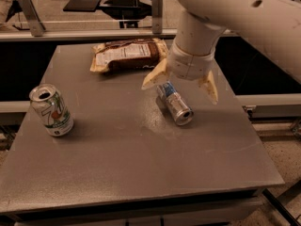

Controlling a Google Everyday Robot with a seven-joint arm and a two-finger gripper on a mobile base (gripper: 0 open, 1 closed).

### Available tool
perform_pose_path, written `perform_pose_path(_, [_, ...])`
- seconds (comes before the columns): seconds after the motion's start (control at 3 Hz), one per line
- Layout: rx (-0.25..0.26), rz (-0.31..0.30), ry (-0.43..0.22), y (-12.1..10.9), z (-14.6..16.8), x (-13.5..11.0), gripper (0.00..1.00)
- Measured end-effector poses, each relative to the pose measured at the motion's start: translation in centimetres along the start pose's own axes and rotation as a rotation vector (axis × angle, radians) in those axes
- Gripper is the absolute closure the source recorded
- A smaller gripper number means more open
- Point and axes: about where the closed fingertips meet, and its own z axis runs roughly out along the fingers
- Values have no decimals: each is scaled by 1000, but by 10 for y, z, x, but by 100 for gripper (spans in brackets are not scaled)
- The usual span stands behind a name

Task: Place redbull can upright

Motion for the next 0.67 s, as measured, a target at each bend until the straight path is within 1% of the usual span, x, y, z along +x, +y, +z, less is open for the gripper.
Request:
perform_pose_path(0.33, [-43, -46, -44, -5, 14, 3, 0])
perform_pose_path(0.67, [-52, -73, -84, -8, 23, -1, 0])
